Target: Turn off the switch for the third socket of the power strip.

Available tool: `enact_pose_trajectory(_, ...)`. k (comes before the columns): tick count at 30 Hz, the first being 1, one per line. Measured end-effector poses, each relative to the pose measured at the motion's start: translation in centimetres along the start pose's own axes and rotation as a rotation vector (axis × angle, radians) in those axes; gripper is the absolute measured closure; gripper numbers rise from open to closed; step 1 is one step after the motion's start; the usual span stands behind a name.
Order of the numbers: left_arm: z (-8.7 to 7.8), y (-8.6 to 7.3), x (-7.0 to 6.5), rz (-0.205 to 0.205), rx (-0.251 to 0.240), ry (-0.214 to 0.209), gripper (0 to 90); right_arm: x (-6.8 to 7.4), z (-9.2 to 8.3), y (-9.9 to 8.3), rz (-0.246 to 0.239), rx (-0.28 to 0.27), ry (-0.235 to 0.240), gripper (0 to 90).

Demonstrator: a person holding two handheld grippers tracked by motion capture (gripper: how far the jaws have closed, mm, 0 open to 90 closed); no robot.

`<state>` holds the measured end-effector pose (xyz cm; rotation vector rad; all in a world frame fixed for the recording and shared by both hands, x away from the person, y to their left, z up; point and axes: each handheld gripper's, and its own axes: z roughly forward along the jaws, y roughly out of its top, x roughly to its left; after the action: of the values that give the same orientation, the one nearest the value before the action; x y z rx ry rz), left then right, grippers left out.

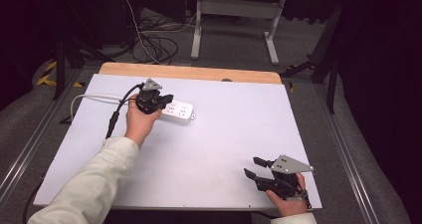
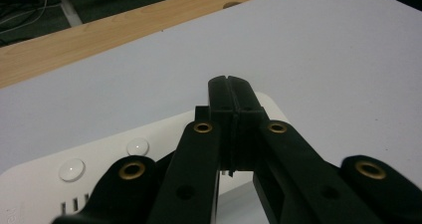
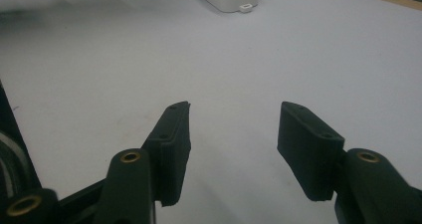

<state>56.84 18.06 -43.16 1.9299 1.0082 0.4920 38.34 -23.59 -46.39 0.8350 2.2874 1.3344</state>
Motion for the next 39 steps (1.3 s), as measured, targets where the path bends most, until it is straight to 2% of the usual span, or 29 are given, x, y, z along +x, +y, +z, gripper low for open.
enact_pose_trajectory(7, 1.0, -0.3, 0.2, -0.011, 0.002, 0.022, 90.0, 0.0, 0.1, 0.0, -0.001, 0.000, 0.006, 47.3)
enact_pose_trajectory(9, 1.4, -0.5, 0.5, -0.028, 0.007, 0.035, 90.0, 0.0, 0.1, 0.0, -0.001, 0.001, 0.008, 47.3)
enact_pose_trajectory(10, 1.5, -0.5, 0.5, -0.050, 0.009, 0.028, 90.0, 0.0, 0.1, 0.0, -0.001, 0.003, 0.010, 47.3)
enact_pose_trajectory(12, 1.8, -0.6, 0.6, -0.068, 0.004, 0.024, 90.0, 0.1, 0.1, 0.0, -0.004, 0.006, 0.011, 47.3)
enact_pose_trajectory(15, 2.2, -0.7, 0.8, -0.076, -0.003, 0.028, 90.0, 0.1, 0.1, 0.0, -0.006, 0.005, 0.013, 47.3)
enact_pose_trajectory(18, 2.6, -1.0, 1.2, -0.104, 0.001, 0.036, 90.0, 0.1, 0.1, 0.0, -0.005, 0.004, 0.014, 47.3)
enact_pose_trajectory(19, 2.8, -1.1, 1.2, -0.124, 0.003, 0.022, 90.0, 0.2, 0.1, 0.0, -0.006, 0.004, 0.015, 47.3)
enact_pose_trajectory(23, 3.3, -1.4, 1.3, -0.117, 0.006, 0.017, 90.0, 0.2, 0.1, 0.0, -0.009, 0.006, 0.019, 47.6)
enact_pose_trajectory(25, 3.7, -1.6, 1.2, -0.096, 0.000, 0.016, 90.0, 0.2, 0.1, 0.0, -0.009, 0.006, 0.020, 47.6)
enact_pose_trajectory(27, 3.9, -1.7, 1.1, -0.102, 0.002, 0.012, 90.0, 0.2, 0.2, 0.0, -0.010, 0.009, 0.023, 47.6)
enact_pose_trajectory(32, 4.3, -1.9, 1.0, -0.093, 0.009, 0.026, 90.0, 0.2, 0.1, 0.0, -0.009, 0.005, 0.026, 47.6)
enact_pose_trajectory(39, 4.5, -2.0, 1.0, -0.060, 0.014, 0.051, 90.0, 0.2, 0.1, 0.0, -0.010, 0.006, 0.025, 47.6)
